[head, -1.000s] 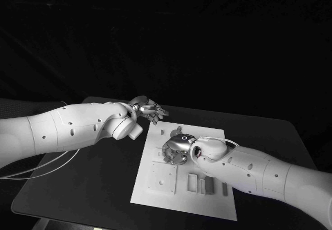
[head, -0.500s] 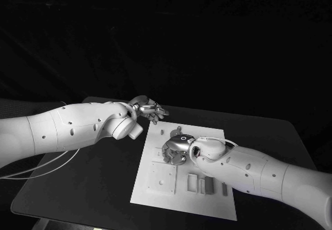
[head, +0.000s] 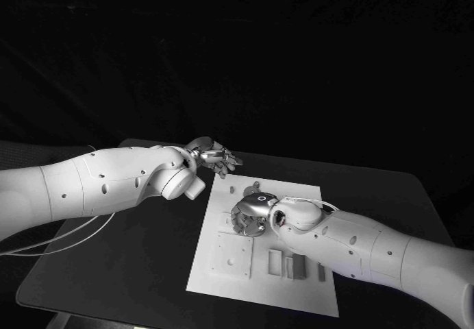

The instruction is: Assemble the parts on the task board

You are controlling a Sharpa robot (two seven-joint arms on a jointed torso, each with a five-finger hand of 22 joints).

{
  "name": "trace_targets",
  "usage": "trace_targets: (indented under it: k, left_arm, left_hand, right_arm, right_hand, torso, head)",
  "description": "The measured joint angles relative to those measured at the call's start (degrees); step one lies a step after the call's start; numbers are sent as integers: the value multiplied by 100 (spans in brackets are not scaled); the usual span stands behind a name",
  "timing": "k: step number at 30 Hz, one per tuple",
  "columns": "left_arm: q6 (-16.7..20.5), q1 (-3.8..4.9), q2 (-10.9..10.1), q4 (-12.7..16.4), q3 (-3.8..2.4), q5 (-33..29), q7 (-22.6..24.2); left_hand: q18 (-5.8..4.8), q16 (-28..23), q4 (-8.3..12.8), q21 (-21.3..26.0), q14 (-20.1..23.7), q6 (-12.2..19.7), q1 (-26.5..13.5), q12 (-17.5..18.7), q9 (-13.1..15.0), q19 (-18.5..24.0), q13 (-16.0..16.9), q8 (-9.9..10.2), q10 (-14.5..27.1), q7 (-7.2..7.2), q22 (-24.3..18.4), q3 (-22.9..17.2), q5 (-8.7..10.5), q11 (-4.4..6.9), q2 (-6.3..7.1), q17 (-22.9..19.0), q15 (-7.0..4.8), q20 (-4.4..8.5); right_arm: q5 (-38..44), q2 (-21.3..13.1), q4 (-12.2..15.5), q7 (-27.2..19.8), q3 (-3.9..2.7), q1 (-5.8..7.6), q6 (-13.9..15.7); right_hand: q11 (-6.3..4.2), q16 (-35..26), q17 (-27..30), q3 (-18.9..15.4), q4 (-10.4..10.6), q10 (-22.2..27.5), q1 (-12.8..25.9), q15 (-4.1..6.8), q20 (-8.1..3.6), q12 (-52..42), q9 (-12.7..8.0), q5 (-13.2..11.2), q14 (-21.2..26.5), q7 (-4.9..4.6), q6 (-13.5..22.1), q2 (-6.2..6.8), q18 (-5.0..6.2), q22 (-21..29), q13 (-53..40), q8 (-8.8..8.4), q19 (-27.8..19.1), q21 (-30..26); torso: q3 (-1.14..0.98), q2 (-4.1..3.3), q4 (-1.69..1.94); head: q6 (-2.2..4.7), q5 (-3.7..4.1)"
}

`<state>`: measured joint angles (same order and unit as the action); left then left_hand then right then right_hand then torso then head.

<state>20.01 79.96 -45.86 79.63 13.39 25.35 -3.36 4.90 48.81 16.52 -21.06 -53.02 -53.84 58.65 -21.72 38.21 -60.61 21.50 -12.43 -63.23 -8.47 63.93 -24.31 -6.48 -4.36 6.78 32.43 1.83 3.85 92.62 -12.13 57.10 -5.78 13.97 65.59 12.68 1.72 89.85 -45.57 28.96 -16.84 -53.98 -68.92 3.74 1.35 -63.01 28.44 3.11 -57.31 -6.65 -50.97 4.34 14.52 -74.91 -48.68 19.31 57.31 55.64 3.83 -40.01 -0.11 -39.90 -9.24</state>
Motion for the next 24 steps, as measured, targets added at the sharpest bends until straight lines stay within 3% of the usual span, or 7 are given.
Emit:
trace_targets:
  k: [4,15,24]
  left_arm:
    - [-8,3,-1,5,0,0,0]
    - [-23,7,-47,-26,-2,-7,25]
    - [-23,8,-102,-97,0,-24,76]
  left_hand:
    - [0,0,0,0,0,0,0,0,0,0,-5,0,0,0,4,0,0,0,0,0,0,0]
    - [0,0,-38,23,0,0,23,0,-12,0,-12,-21,0,0,6,38,0,0,-23,5,0,0]
    - [5,0,-71,46,0,-53,-47,0,-12,-19,-29,-50,-25,52,12,71,-35,-25,-93,17,0,-19]
  right_arm:
    - [7,1,1,11,1,-1,16]
    - [-5,-46,6,112,7,-9,145]
    - [-160,-189,66,199,7,-7,327]
  right_hand:
    - [-20,0,0,1,1,-20,52,25,0,0,27,0,-39,79,-100,-71,0,0,0,50,0,1]
    - [-61,21,3,15,16,-61,145,81,-9,-22,67,-1,-50,177,-199,-175,1,0,0,66,10,3]
    - [-81,22,19,31,32,-82,433,105,-42,-22,72,-6,-77,181,-203,-262,-1,0,25,79,44,3]
  torso:
    - [-1,1,-5]
    - [-8,1,-5]
    - [-12,5,-4]
  head:
    - [6,-5]
    - [18,10]
    - [25,29]
